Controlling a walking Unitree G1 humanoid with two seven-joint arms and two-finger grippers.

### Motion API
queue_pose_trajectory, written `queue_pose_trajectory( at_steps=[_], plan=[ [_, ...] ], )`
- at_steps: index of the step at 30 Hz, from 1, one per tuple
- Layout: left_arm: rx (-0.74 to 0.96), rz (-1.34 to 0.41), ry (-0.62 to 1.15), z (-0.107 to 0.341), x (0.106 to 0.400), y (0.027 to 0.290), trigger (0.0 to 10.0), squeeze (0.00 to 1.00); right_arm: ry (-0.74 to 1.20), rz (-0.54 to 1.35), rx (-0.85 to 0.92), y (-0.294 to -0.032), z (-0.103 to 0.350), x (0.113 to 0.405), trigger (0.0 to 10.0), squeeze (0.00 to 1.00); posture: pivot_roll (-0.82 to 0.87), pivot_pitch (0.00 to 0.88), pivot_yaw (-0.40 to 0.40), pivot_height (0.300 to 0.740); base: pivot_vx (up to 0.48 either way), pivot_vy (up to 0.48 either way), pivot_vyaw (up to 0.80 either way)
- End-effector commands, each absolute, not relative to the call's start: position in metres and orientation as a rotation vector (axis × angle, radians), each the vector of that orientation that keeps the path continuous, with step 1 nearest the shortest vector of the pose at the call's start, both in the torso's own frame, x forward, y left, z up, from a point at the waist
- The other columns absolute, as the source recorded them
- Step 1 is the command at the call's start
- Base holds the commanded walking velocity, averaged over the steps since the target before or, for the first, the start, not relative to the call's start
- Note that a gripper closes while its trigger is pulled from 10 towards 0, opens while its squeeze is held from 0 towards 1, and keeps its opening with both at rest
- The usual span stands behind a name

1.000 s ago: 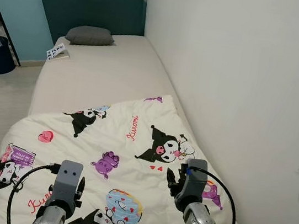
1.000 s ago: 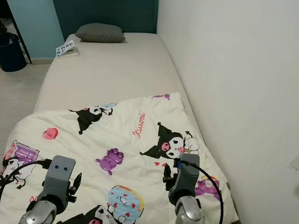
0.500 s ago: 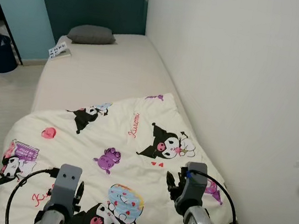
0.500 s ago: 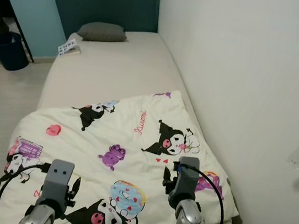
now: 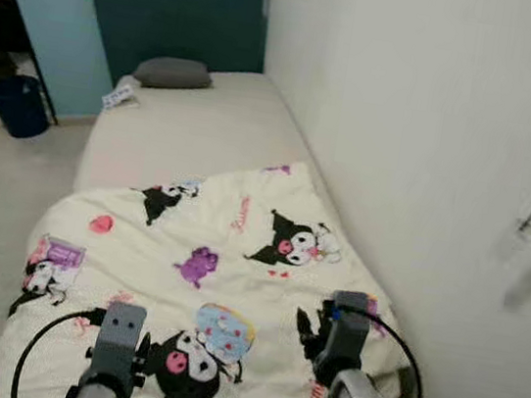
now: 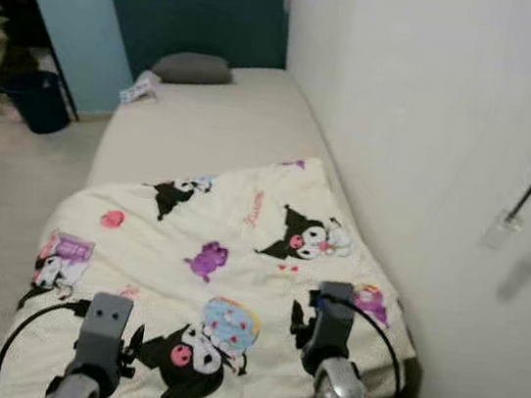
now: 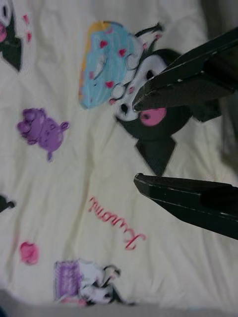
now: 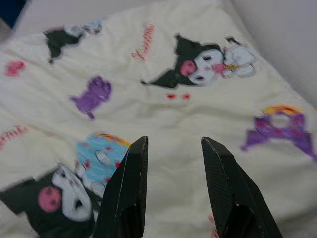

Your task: Clean up the room

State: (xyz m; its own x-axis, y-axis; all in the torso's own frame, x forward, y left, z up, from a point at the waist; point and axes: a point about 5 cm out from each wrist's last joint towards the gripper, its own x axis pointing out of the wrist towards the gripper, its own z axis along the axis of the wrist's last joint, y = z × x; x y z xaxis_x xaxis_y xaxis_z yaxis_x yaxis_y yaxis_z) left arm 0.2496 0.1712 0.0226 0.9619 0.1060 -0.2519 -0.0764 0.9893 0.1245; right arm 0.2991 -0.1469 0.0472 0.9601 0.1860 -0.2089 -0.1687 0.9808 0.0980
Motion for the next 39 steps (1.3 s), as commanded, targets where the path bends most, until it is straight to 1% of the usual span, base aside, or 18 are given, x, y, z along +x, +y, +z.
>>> queue_pose_trajectory(
  at_steps=[1,9,25,34,39],
  plan=[
    [0.12,0.117,0.297,0.017,0.244,0.176,10.0,0.0,0.234,0.208,0.096,-0.139,0.046,0.298,10.0,0.0,-0.04,0.139,0.007,0.74,0.0,0.0,0.0],
    [0.124,0.152,0.295,0.016,0.244,0.179,10.0,0.0,0.238,0.229,0.095,-0.138,0.047,0.301,10.0,0.0,-0.04,0.145,0.005,0.74,0.0,0.0,0.0],
    [0.169,0.116,0.267,0.021,0.252,0.179,10.0,0.0,0.225,0.234,0.07,-0.134,0.046,0.303,10.0,0.0,-0.03,0.134,0.028,0.74,0.0,0.0,0.0],
    [0.169,0.11,0.261,0.023,0.256,0.178,10.0,0.0,0.218,0.246,0.059,-0.13,0.047,0.303,10.0,0.0,-0.05,0.137,0.065,0.74,0.0,0.0,0.0],
    [0.175,0.109,0.258,0.024,0.256,0.179,10.0,0.0,0.223,0.26,0.062,-0.128,0.046,0.303,10.0,0.0,-0.05,0.137,0.063,0.74,0.0,0.0,0.0]
  ],
)
